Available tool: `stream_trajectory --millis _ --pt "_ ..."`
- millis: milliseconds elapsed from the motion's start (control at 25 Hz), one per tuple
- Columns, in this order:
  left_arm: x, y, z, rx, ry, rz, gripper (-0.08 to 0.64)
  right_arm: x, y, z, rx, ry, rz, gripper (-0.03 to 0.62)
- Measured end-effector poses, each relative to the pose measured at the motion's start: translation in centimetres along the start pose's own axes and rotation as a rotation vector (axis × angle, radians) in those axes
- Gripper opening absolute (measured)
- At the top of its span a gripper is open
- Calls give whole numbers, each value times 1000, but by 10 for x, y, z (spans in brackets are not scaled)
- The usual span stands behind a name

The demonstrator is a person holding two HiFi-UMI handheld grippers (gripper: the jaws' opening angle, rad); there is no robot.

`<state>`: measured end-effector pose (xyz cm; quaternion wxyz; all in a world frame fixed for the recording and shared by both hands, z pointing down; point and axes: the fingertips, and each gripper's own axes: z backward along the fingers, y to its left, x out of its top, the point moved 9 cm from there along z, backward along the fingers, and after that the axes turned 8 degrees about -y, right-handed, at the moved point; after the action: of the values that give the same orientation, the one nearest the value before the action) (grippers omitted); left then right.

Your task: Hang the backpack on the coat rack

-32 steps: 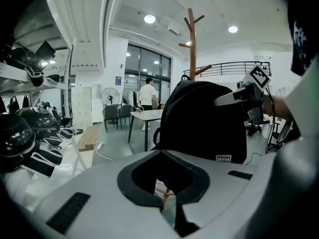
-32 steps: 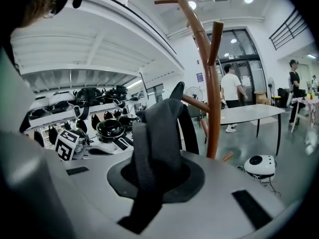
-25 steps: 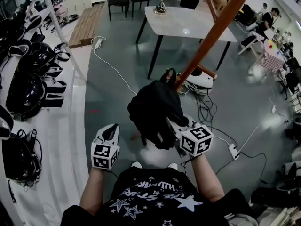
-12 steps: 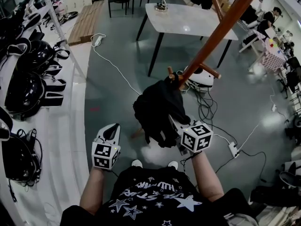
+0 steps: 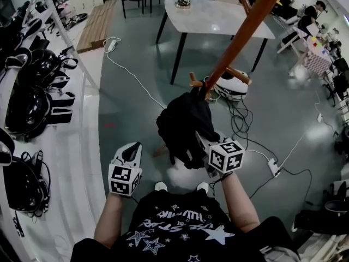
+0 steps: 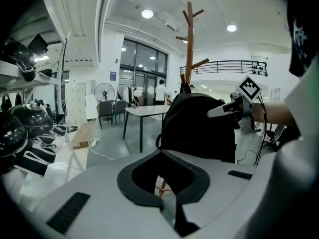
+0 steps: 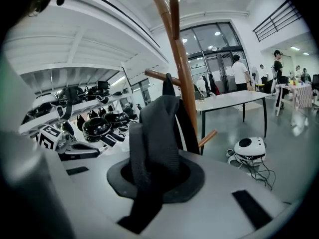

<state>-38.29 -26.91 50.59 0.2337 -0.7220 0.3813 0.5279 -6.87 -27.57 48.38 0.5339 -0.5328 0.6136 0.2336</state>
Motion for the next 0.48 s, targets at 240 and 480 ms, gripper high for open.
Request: stream_trajectory --millis 240,480 --pt "0 -12 -4 -28 3 -14 20 -12 -10 -1 -39 2 -7 58" --pt "-4 -27 -7 -29 25 -21 20 -19 -28 -3 -52 7 -6 66"
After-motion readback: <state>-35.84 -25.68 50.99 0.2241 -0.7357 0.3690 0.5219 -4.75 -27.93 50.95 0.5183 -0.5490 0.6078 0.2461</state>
